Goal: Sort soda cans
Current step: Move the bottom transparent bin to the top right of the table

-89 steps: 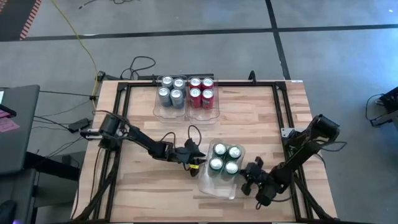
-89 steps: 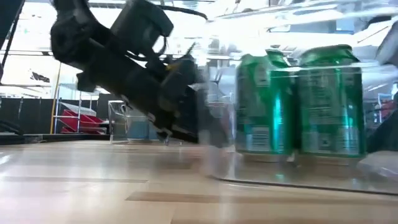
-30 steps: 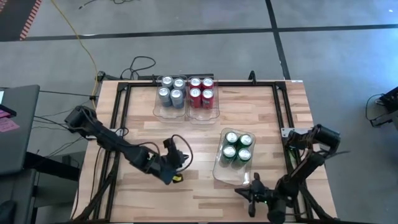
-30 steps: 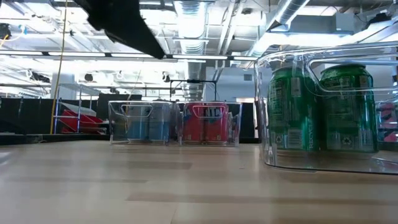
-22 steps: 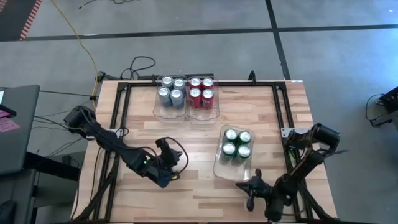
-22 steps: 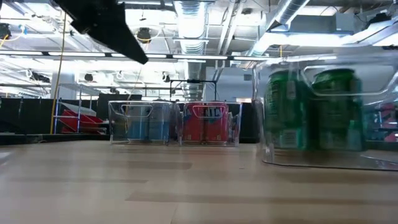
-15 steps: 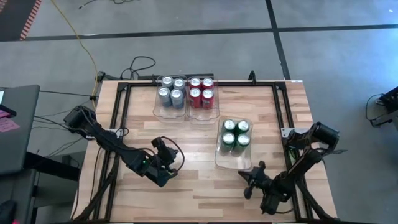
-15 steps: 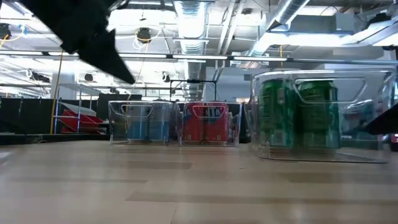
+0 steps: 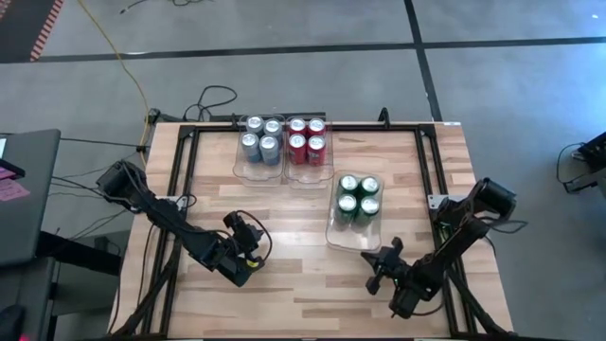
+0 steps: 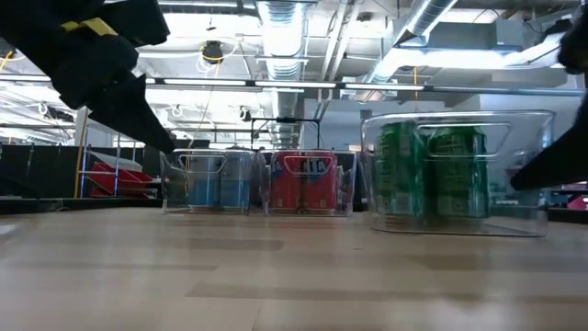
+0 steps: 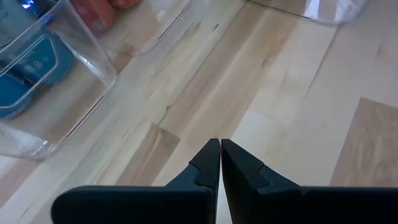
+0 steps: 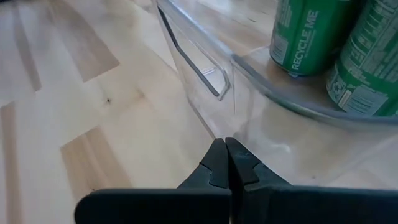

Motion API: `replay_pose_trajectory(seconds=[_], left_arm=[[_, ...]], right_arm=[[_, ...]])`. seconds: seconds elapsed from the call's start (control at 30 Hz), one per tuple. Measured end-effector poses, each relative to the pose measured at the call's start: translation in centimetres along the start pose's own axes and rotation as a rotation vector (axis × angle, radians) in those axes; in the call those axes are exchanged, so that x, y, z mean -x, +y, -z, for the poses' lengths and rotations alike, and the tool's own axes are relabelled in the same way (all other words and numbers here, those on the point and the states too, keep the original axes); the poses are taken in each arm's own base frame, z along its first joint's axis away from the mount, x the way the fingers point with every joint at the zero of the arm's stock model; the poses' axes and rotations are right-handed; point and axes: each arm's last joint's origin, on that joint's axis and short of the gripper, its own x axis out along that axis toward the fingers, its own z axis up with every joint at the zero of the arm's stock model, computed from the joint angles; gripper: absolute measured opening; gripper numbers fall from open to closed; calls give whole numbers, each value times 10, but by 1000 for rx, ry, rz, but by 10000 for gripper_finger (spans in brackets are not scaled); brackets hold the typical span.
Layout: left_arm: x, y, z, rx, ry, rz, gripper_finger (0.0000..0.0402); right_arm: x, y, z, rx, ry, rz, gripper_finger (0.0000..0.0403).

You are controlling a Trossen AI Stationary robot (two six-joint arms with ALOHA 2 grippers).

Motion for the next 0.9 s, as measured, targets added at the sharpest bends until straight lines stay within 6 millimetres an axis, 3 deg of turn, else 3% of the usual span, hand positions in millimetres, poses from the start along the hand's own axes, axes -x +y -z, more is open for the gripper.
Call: replay_pose_trajectory(seconds=[0.73,0.9], left_arm=[[3,-2,2,31,-14,5,11],[-1,1,10,41,-17,6,11]], right_arm=[[-22,-27,-17,139,103,231,0],[-26,-34,-21,177,119,292,0]])
